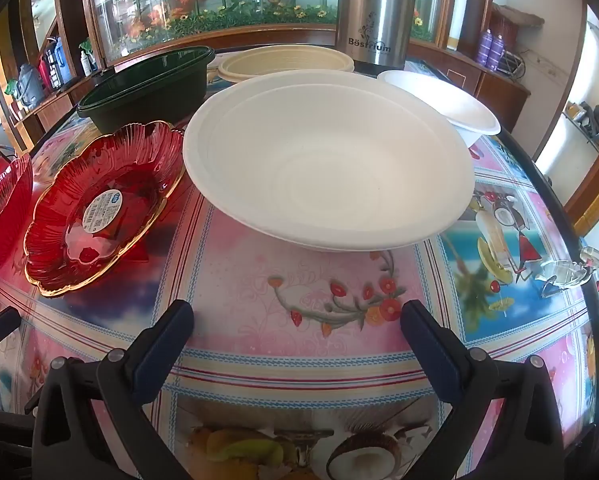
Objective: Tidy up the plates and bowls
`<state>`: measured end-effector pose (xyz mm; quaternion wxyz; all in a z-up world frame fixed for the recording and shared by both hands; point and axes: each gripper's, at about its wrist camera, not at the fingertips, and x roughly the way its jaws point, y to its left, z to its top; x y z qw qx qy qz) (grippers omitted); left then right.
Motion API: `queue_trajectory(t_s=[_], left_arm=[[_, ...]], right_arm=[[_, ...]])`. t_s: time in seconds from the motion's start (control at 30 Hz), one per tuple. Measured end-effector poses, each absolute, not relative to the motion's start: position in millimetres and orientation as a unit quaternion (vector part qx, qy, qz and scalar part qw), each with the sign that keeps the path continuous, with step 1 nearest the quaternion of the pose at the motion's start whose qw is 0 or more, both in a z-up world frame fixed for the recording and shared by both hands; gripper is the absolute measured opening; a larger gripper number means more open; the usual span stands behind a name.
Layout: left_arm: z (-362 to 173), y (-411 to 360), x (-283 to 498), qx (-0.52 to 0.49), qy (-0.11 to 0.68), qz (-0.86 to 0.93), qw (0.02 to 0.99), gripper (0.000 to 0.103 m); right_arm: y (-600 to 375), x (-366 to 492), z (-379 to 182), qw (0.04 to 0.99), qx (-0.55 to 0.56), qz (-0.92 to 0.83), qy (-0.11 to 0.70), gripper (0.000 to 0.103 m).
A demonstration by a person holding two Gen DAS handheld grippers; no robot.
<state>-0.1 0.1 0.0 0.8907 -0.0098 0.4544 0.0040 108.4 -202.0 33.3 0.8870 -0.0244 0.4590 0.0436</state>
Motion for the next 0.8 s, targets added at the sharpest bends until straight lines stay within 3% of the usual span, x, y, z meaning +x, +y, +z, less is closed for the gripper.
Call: queue_trajectory(t_s=[0.8], left_arm=[[-0.2,1.0,-0.1,-0.006,0.458,0.002,0.889,0.103]], right_arm=[[-201.9,107.5,33.2,0.887,-0.025,0.043,0.459,0.103]])
